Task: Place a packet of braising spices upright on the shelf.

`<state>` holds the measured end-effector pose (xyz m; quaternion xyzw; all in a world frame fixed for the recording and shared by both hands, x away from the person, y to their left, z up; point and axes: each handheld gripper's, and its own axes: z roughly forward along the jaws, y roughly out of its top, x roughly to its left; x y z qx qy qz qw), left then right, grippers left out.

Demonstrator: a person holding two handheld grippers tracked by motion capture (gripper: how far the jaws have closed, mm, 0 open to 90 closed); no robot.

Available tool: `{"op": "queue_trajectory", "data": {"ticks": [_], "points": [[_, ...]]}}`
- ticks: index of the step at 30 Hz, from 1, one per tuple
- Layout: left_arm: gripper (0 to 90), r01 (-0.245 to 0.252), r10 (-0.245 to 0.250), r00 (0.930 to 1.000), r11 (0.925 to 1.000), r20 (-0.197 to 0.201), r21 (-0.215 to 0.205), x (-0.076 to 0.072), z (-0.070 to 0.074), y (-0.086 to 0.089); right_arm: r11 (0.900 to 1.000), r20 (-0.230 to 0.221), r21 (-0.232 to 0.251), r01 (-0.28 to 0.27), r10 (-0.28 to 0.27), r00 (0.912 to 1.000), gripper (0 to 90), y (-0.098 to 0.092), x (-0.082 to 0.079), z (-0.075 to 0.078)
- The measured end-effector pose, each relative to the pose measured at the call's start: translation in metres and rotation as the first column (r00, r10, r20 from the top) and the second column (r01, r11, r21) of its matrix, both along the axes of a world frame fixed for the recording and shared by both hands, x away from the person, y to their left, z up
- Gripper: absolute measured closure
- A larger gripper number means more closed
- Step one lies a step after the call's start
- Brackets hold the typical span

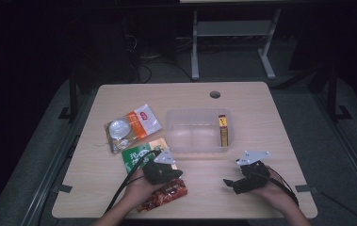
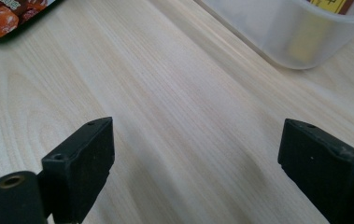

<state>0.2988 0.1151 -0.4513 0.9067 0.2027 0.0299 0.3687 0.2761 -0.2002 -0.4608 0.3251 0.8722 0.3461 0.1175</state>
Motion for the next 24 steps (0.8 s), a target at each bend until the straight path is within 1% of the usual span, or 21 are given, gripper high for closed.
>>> {"op": "queue_trajectory", "data": {"ticks": [1, 2, 4, 5, 6, 7, 9, 12, 13, 14, 16, 17, 19, 21, 24], "points": [[90.0, 0.0, 0.0, 1.0, 1.0, 0.003, 0.004, 0.001, -0.001, -0.004, 1.0, 0.002, 0.001, 0.001, -0.001, 1.0, 10.3, 0.0, 0.0, 0.0], [90.0, 0.015, -0.015, 0.9998, 0.9994, 0.009, 0.03, 0.002, -0.004, -0.007, 1.0, 0.003, 0.004, 0.002, -0.002, 1.0, 10.3, -0.001, -0.001, 0.001], [90.0, 0.02, -0.02, 0.9998, 0.9988, -0.002, 0.044, 0.002, -0.008, -0.011, 1.0, 0.007, 0.007, 0.001, -0.001, 1.0, 10.3, -0.001, -0.002, 0.001], [90.0, 0.03, -0.03, 0.9995, 0.9975, 0.0, 0.064, 0.002, -0.01, -0.011, 1.0, 0.007, 0.005, 0.001, -0.001, 1.0, 10.3, -0.002, -0.002, 0.001], [90.0, 0.013, -0.013, 0.9999, 0.9992, -0.007, 0.039, 0.001, -0.011, -0.011, 1.0, 0.007, 0.005, 0.002, -0.002, 1.0, 10.3, -0.002, -0.002, 0.001], [90.0, 0.012, -0.012, 0.9999, 0.9993, -0.01, 0.036, 0.001, -0.011, -0.011, 1.0, 0.006, 0.006, 0.003, -0.003, 1.0, 10.3, -0.002, -0.002, 0.001], [90.0, 0.016, -0.015, 0.9998, 0.9987, -0.009, 0.048, 0.0, -0.01, -0.01, 1.0, 0.007, 0.007, 0.006, -0.006, 1.0, 10.3, -0.003, -0.002, 0.001], [90.0, 0.043, -0.041, 0.999, 0.9962, -0.017, 0.076, 0.0, -0.008, -0.009, 1.0, 0.007, 0.006, 0.006, -0.006, 1.0, 10.3, -0.002, -0.002, 0.002], [90.0, 0.033, -0.032, 0.9993, 0.997, -0.021, 0.069, -0.002, -0.008, -0.009, 1.0, 0.007, 0.005, 0.004, -0.004, 1.0, 10.3, -0.002, -0.002, 0.001], [90.0, 0.04, -0.038, 0.999, 0.9961, -0.024, 0.079, -0.002, -0.008, -0.008, 1.0, 0.005, 0.004, 0.002, -0.002, 1.0, 10.3, -0.001, -0.002, 0.001], [90.0, 0.034, -0.032, 0.9992, 0.9965, -0.025, 0.077, -0.004, -0.008, -0.007, 1.0, 0.004, 0.002, 0.002, -0.002, 1.0, 10.3, -0.001, -0.002, 0.001], [90.0, 0.036, -0.034, 0.9991, 0.9959, -0.025, 0.084, -0.005, -0.007, -0.005, 1.0, 0.004, 0.002, 0.003, -0.003, 1.0, 10.3, -0.001, -0.001, 0.001], [90.0, 0.034, -0.032, 0.9991, 0.9959, -0.029, 0.084, -0.009, -0.007, -0.002, 1.0, 0.005, 0.004, 0.003, -0.003, 1.0, 10.3, -0.001, -0.001, 0.001], [90.0, 0.034, -0.031, 0.9991, 0.9952, -0.027, 0.092, -0.012, -0.007, 0.003, 1.0, 0.004, 0.006, 0.006, -0.006, 1.0, 10.3, -0.002, -0.002, 0.001], [90.0, 0.028, -0.024, 0.9986, 0.9959, -0.047, 0.086, -0.017, -0.006, 0.013, 1.0, 0.004, 0.006, 0.008, -0.008, 1.0, 10.3, -0.003, -0.002, 0.001]]}}
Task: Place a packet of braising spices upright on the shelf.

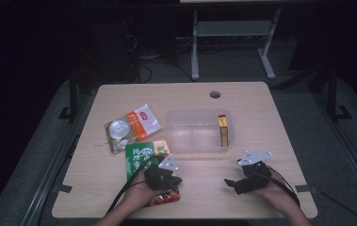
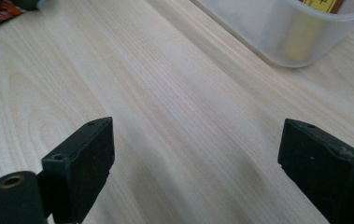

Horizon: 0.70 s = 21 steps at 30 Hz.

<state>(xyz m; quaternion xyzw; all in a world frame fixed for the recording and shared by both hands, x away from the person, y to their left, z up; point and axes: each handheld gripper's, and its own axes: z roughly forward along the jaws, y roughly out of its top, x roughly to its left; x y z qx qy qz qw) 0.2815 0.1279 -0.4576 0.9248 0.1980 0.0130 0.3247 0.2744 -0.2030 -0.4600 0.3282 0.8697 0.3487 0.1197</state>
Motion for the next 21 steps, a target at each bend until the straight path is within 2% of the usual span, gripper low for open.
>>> {"op": "queue_trajectory", "data": {"ticks": [4, 6, 10, 12, 15, 17, 21], "points": [[90.0, -0.007, 0.007, 1.0, 1.0, -0.006, 0.0, -0.006, 0.0, 0.011, 1.0, 0.001, 0.001, 0.001, -0.001, 1.0, 10.3, 0.0, 0.0, 0.0], [90.0, -0.028, 0.028, 0.9995, 0.9995, -0.018, -0.016, -0.009, 0.0, 0.015, 1.0, -0.001, 0.0, 0.0, 0.0, 1.0, 10.3, 0.001, 0.0, 0.0], [90.0, -0.026, 0.026, 0.9996, 0.9997, -0.013, -0.001, -0.015, 0.0, 0.027, 1.0, -0.003, -0.004, -0.003, 0.003, 1.0, 10.3, 0.002, 0.0, 0.0], [90.0, -0.047, 0.046, 0.9987, 0.9988, -0.021, -0.013, -0.018, 0.0, 0.033, 1.0, -0.004, -0.003, -0.002, 0.002, 1.0, 10.3, 0.002, 0.001, -0.001], [90.0, -0.055, 0.055, 0.9982, 0.9985, -0.022, -0.001, -0.022, 0.001, 0.049, 1.0, -0.007, -0.004, 0.001, -0.001, 1.0, 10.3, 0.002, 0.001, -0.001], [90.0, -0.087, 0.087, 0.9956, 0.9961, -0.035, -0.012, -0.027, 0.001, 0.057, 1.0, -0.007, -0.003, 0.002, -0.002, 1.0, 10.3, 0.002, 0.001, -0.001], [90.0, -0.113, 0.114, 0.9928, 0.9935, -0.038, 0.008, -0.035, 0.003, 0.077, 1.0, -0.009, -0.004, 0.004, -0.004, 1.0, 10.3, 0.002, 0.002, -0.002]]}}
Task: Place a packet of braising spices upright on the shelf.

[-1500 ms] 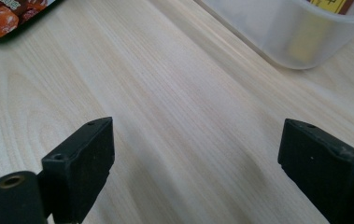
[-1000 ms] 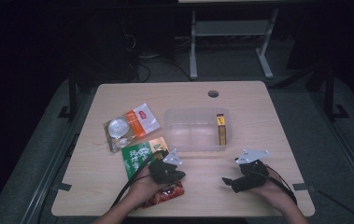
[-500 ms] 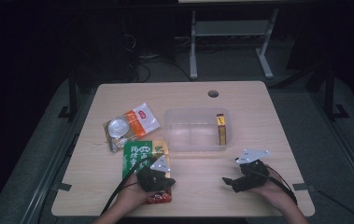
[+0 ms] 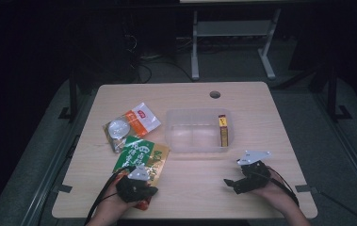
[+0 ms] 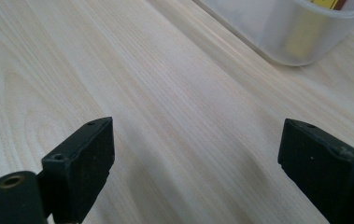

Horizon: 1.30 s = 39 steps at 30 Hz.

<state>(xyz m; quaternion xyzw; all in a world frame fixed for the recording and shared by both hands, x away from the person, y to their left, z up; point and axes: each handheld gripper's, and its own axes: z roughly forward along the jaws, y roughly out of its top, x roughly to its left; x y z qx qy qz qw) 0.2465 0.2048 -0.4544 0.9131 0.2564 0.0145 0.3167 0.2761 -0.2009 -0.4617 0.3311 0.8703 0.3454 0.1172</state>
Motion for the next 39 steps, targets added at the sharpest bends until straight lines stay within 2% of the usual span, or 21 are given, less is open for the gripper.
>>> {"op": "queue_trajectory", "data": {"ticks": [7, 11, 15, 18, 19, 21, 24, 25, 27, 30, 31, 32, 33, 34, 36, 37, 38, 39], "points": [[90.0, -0.086, 0.086, 0.9961, 0.9963, -0.017, -0.004, -0.011, 0.001, 0.042, 1.0, -0.004, -0.005, 0.0, 0.0, 1.0, 10.3, 0.001, 0.001, -0.001], [90.0, -0.109, 0.108, 0.9936, 0.9936, -0.034, -0.028, -0.013, 0.0, 0.057, 1.0, -0.008, -0.006, 0.0, 0.0, 1.0, 10.3, 0.002, 0.002, -0.001], [90.0, -0.098, 0.097, 0.9952, 0.994, -0.015, -0.048, -0.011, 0.002, 0.062, 1.0, -0.005, -0.007, -0.005, 0.005, 1.0, 10.3, 0.003, 0.002, -0.001], [89.9, -0.141, 0.144, 0.9894, 0.9858, 0.023, -0.091, -0.004, 0.01, 0.076, 1.0, -0.001, -0.01, -0.009, 0.009, 1.0, 10.3, 0.003, 0.002, -0.001], [83.4, -0.172, 0.175, 0.9842, 0.9799, 0.026, -0.101, -0.002, 0.013, 0.081, 1.0, 0.0, -0.007, -0.009, 0.009, 1.0, 10.3, 0.002, 0.002, -0.001], [80.7, -0.191, 0.197, 0.9791, 0.9766, 0.051, -0.098, 0.003, 0.018, 0.092, 1.0, -0.006, -0.005, -0.006, 0.006, 1.0, 10.3, 0.002, 0.002, -0.001], [76.3, -0.24, 0.25, 0.9651, 0.963, 0.077, -0.123, 0.011, 0.022, 0.107, 1.0, -0.006, -0.007, -0.004, 0.004, 1.0, 10.3, 0.001, 0.003, -0.002], [74.2, -0.237, 0.248, 0.9649, 0.9645, 0.087, -0.116, 0.014, 0.023, 0.111, 1.0, -0.006, -0.007, -0.006, 0.006, 1.0, 10.3, 0.001, 0.003, -0.002], [68.0, -0.261, 0.272, 0.9574, 0.958, 0.096, -0.12, 0.02, 0.022, 0.117, 1.0, -0.003, -0.008, -0.01, 0.01, 0.9999, 10.3, 0.002, 0.002, -0.002], [51.3, -0.275, 0.284, 0.9543, 0.9566, 0.093, -0.095, 0.035, 0.016, 0.123, 1.0, -0.007, -0.008, -0.012, 0.012, 0.9999, 10.3, 0.004, 0.002, -0.002], [44.5, -0.286, 0.295, 0.9522, 0.9524, 0.08, -0.105, 0.04, 0.013, 0.123, 1.0, -0.008, -0.009, -0.011, 0.011, 0.9999, 10.3, 0.004, 0.002, -0.003], [38.2, -0.285, 0.293, 0.9534, 0.9535, 0.074, -0.098, 0.043, 0.012, 0.124, 1.0, -0.008, -0.011, -0.011, 0.011, 0.9999, 10.3, 0.004, 0.002, -0.003], [33.2, -0.3, 0.307, 0.9485, 0.9492, 0.077, -0.096, 0.048, 0.009, 0.124, 1.0, -0.009, -0.013, -0.012, 0.011, 0.9999, 10.3, 0.004, 0.002, -0.003], [27.0, -0.295, 0.302, 0.9496, 0.9514, 0.082, -0.087, 0.052, 0.007, 0.124, 1.0, -0.009, -0.013, -0.012, 0.012, 0.9999, 10.3, 0.004, 0.002, -0.003], [18.8, -0.301, 0.306, 0.9486, 0.9509, 0.079, -0.072, 0.059, 0.004, 0.124, 1.0, -0.009, -0.01, -0.011, 0.011, 0.9999, 10.3, 0.004, 0.002, -0.003], [16.7, -0.316, 0.322, 0.9431, 0.9458, 0.084, -0.075, 0.06, 0.002, 0.123, 1.0, -0.009, -0.011, -0.012, 0.012, 0.9999, 10.3, 0.004, 0.002, -0.003], [15.6, -0.307, 0.311, 0.946, 0.95, 0.091, -0.058, 0.061, 0.002, 0.124, 1.0, -0.011, -0.012, -0.011, 0.011, 0.9999, 10.3, 0.003, 0.002, -0.003], [14.3, -0.319, 0.323, 0.9423, 0.9463, 0.09, -0.055, 0.061, 0.0, 0.125, 1.0, -0.012, -0.011, -0.009, 0.009, 0.9999, 10.3, 0.003, 0.002, -0.003]]}}
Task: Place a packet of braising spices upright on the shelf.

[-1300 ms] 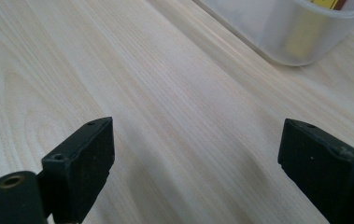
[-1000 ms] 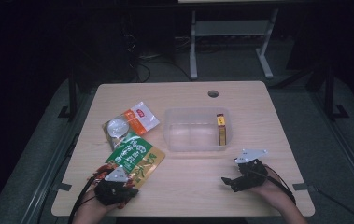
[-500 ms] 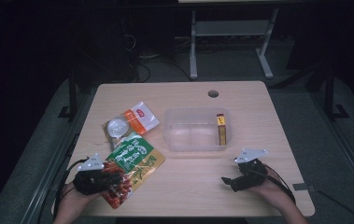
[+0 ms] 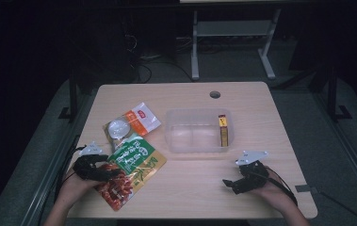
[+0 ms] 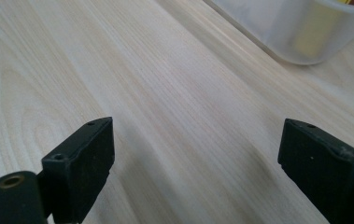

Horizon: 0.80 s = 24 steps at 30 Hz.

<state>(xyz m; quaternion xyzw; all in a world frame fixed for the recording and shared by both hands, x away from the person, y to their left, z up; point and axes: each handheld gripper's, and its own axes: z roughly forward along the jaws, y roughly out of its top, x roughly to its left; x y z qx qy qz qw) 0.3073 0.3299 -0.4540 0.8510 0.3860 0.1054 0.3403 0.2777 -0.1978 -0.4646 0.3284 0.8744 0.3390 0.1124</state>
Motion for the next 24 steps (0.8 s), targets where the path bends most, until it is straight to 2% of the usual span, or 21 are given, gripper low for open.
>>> {"op": "queue_trajectory", "data": {"ticks": [3, 6, 10, 15, 19, 24], "points": [[13.3, -0.018, 0.018, 0.9998, 0.9998, -0.008, -0.008, 0.0, -0.005, 0.004, 1.0, 0.001, 0.0, 0.003, -0.003, 1.0, 10.3, -0.002, -0.001, 0.0], [13.2, -0.015, 0.014, 0.9996, 0.9999, -0.023, -0.003, -0.001, -0.009, 0.006, 1.0, 0.004, 0.001, 0.01, -0.01, 0.9999, 10.3, -0.004, -0.001, 0.001], [13.1, -0.017, 0.017, 0.9997, 0.9998, -0.015, -0.011, -0.003, -0.01, 0.006, 1.0, 0.006, 0.001, 0.006, -0.006, 1.0, 10.3, -0.003, -0.001, 0.001], [15.8, 0.004, -0.004, 1.0, 0.9998, 0.005, 0.018, -0.005, -0.01, 0.004, 1.0, 0.005, -0.008, 0.002, -0.002, 1.0, 10.3, -0.002, 0.0, 0.0], [24.2, 0.005, -0.006, 0.9998, 0.9997, 0.02, 0.023, -0.008, -0.009, 0.003, 1.0, 0.005, -0.007, 0.005, -0.005, 1.0, 10.3, -0.002, 0.0, 0.0], [47.8, 0.029, -0.03, 0.9989, 0.9994, 0.036, 0.02, -0.011, -0.008, 0.002, 1.0, 0.002, -0.01, -0.002, 0.002, 1.0, 10.3, -0.001, -0.001, 0.0]]}}
